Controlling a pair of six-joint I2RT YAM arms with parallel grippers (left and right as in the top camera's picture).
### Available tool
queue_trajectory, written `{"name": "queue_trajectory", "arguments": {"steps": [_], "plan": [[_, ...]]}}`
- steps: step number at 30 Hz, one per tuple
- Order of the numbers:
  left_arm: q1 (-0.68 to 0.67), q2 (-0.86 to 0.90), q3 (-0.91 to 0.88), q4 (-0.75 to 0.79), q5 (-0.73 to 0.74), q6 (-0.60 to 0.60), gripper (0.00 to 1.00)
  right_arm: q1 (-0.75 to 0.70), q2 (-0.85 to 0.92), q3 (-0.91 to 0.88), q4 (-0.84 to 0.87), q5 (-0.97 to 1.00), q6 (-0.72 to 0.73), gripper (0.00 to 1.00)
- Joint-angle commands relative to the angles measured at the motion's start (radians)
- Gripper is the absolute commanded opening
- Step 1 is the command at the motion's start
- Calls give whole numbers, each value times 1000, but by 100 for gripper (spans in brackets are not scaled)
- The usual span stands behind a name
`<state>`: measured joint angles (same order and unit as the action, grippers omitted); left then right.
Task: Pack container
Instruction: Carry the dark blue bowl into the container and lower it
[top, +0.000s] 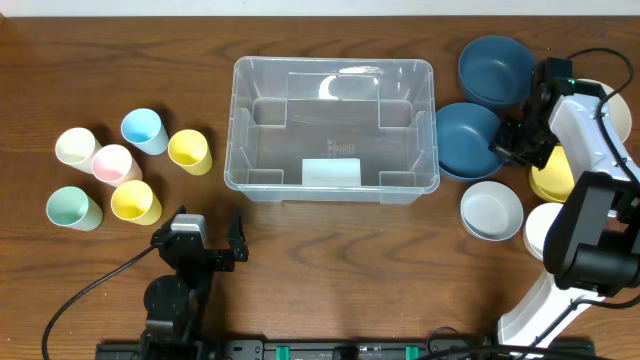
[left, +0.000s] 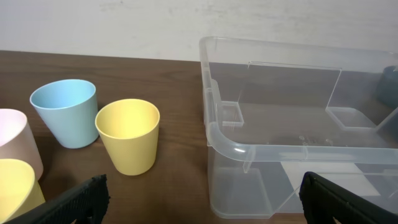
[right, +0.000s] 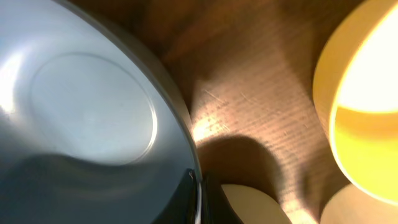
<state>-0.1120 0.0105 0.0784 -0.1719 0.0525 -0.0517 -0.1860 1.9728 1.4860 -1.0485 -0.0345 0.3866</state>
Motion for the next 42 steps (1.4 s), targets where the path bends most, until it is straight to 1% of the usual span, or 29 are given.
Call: {"name": "queue_trajectory", "arguments": {"steps": [1,8,18,21,23,26,31,36,40,42], "plan": [[4,-6,-17,-32,7,2,98,-26,-24,1,-20,57,2,1],[4,-6,-17,-32,7,2,98,-27,-163,2,-29,51,2,1],[4,-6,-17,-32,7,2,98,-26,-486,5,-25,0,-10,1],[4,-6,-17,-32,7,2,98,-19,-577,5,-13,-59,-33,1],[4,-6,-17,-32,7,2,98,-3,-626,5,14,-138,-63,1],[4,-6,-17,-32,7,2,98,53,-666,5,71,-209,-80,1],[4,-6,-17,-33,7,2,98,220,-640,5,166,-170,-96,1],[4,-6,-17,-32,7,2,98,388,-536,5,225,14,-96,1],[4,-6,-17,-32,7,2,98,453,-437,5,255,111,-96,1],[4,-6,-17,-32,7,2,98,472,-387,5,278,125,-114,1]]}}
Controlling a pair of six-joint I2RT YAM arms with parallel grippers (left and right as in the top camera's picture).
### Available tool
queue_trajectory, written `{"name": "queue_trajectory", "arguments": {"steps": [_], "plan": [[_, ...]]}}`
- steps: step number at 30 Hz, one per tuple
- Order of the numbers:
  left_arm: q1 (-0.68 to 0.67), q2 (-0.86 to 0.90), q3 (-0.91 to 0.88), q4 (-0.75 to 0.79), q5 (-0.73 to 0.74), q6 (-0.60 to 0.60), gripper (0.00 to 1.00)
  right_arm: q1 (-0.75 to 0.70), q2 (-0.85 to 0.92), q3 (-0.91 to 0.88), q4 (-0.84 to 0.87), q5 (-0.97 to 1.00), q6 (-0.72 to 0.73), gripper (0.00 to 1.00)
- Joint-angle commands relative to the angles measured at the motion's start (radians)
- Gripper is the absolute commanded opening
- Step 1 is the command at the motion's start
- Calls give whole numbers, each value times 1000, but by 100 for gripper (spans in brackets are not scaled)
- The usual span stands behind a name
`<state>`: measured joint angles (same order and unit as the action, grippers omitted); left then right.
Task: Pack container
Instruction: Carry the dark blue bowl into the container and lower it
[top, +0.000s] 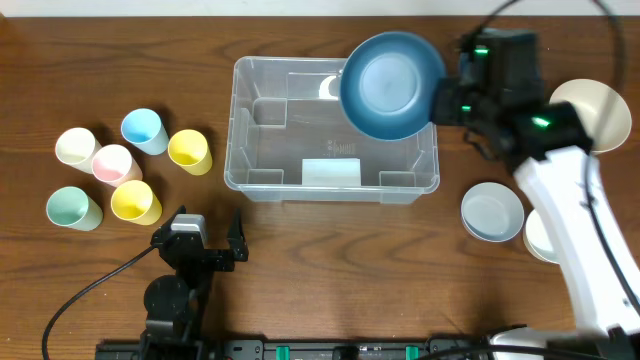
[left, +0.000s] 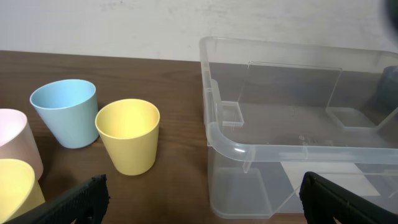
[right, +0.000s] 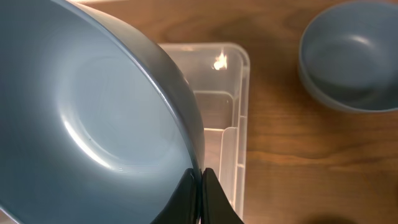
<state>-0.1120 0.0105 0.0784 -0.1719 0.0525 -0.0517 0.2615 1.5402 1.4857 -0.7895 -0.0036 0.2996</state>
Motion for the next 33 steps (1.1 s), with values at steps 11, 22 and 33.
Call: {"name": "queue_trajectory", "arguments": {"steps": [11,22,33], "plan": [[4,-6,-17,-33,7,2,98,79,264,5,134,166,-121,1],[4,-6,-17,-32,7,2,98,113,332,5,166,285,-179,1],[4,-6,-17,-32,7,2,98,112,367,5,181,303,-204,2]]}}
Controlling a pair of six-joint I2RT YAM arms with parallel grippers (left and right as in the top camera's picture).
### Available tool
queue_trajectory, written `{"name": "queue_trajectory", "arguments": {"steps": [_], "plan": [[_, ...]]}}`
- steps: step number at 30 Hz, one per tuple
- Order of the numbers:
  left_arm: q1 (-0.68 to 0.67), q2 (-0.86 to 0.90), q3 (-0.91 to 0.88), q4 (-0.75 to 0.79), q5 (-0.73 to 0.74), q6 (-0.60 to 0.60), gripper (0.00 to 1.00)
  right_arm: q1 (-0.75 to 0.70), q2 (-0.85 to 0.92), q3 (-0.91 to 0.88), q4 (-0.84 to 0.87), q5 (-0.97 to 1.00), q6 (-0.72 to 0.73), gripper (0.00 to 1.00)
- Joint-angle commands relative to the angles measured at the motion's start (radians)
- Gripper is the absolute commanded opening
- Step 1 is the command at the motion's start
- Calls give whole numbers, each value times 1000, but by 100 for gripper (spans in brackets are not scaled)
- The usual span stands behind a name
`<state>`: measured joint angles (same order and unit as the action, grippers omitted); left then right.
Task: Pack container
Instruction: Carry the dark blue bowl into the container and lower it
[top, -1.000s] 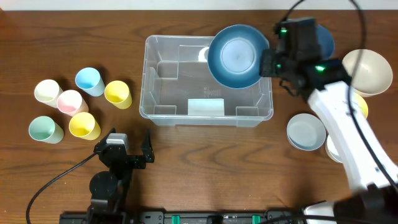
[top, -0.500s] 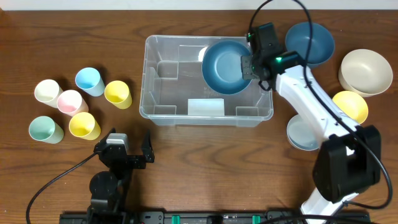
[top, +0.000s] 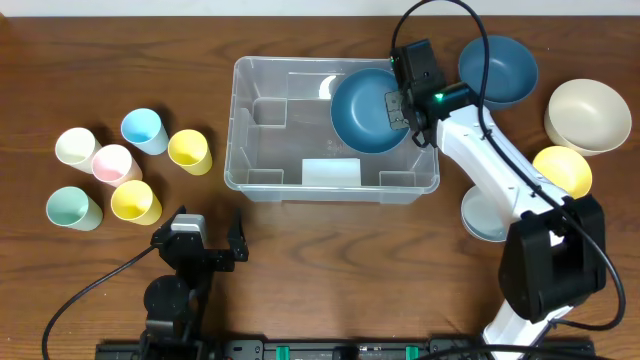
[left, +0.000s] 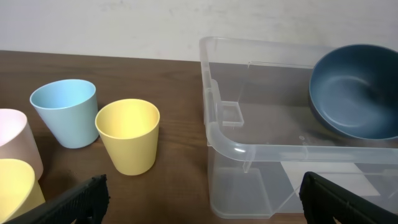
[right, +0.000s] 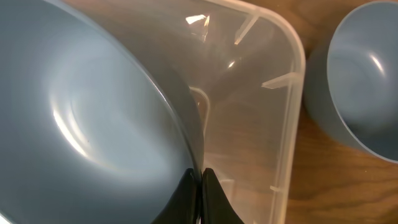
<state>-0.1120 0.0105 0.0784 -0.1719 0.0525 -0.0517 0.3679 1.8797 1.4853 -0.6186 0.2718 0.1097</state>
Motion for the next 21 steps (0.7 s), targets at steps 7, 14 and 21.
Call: {"name": "queue_trajectory", "arguments": {"steps": [7,14,21], "plan": [[4,-6,-17,-32,7,2,98,5,51,5,32,28,-14,1],[4,-6,-17,-32,7,2,98,5,51,5,49,29,-19,26],[4,-6,-17,-32,7,2,98,5,51,5,50,43,-37,29]]}}
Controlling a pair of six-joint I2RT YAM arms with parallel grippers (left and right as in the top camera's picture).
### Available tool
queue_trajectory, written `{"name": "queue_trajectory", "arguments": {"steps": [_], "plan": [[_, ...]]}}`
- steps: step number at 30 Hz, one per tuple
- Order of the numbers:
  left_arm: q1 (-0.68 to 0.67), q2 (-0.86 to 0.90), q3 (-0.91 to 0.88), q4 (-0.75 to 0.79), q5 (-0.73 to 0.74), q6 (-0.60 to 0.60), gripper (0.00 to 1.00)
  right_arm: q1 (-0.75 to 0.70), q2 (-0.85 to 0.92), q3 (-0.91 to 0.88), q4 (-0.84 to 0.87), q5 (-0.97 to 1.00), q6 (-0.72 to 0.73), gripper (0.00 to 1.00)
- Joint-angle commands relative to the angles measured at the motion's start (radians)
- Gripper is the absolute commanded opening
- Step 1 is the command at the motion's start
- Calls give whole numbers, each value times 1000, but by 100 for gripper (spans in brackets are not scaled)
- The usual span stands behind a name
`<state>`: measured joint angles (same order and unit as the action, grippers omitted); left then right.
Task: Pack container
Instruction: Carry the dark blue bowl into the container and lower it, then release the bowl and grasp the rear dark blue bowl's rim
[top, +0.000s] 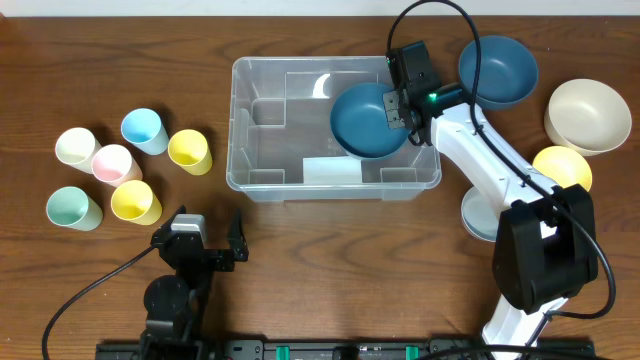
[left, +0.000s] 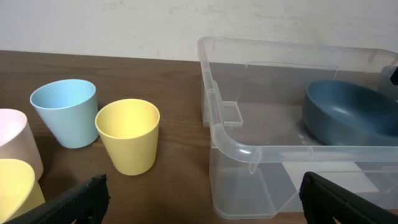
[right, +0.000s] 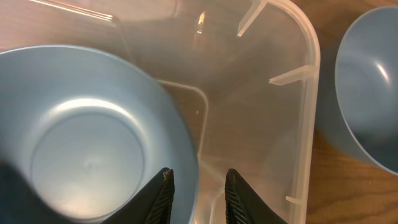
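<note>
A clear plastic container (top: 232, 120) stands mid-table, its rim (left: 249, 152) close in the left wrist view. A dark blue bowl (top: 365, 120) lies flat on its floor at the right end, also seen as a bowl (left: 348, 115) through the wall. My right gripper (top: 402, 105) hangs open over the bowl's right rim; in its own view the gripper (right: 198, 175) straddles the rim of the bowl (right: 93, 149) without pinching it. My left gripper (top: 200, 240) rests open at the table's front, holding nothing, gripper (left: 199, 205).
Several pastel cups stand left of the container, the yellow cup (top: 189, 151) and blue cup (top: 142, 130) nearest it. Right of it are a second blue bowl (top: 497, 70), a cream bowl (top: 587, 115), a yellow bowl (top: 562, 168) and a white bowl (top: 480, 215) partly under the arm.
My right gripper was shut on the rim of the blue bowl, held tilted inside the container. Its fingers now stand apart and the bowl lies flat on the container floor. The left arm is unchanged.
My right gripper was pinching the rim of a blue bowl on the table right of the container. Then it held that bowl in the air over the container's right end, then tilted inside it. Now the bowl lies released in the container.
</note>
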<state>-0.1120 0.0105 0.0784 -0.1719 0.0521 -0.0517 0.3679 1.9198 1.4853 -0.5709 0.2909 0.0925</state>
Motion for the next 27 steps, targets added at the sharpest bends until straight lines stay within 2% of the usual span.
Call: {"name": "queue_trajectory", "arguments": {"steps": [1,8,14,15,20,27], "plan": [[4,-6,-17,-32,8,2,98,5,10,5,4,23,-20,30],[4,-6,-17,-32,8,2,98,5,-33,75,-78,-11,33,34],[4,-6,-17,-32,8,2,98,-29,-145,196,-216,-11,101,45],[4,-6,-17,-32,8,2,98,-51,-175,214,-234,-10,121,51],[4,-6,-17,-33,8,2,98,-204,-229,220,-245,-23,256,62],[4,-6,-17,-33,8,2,98,-420,-66,216,-239,-203,468,67]]}}
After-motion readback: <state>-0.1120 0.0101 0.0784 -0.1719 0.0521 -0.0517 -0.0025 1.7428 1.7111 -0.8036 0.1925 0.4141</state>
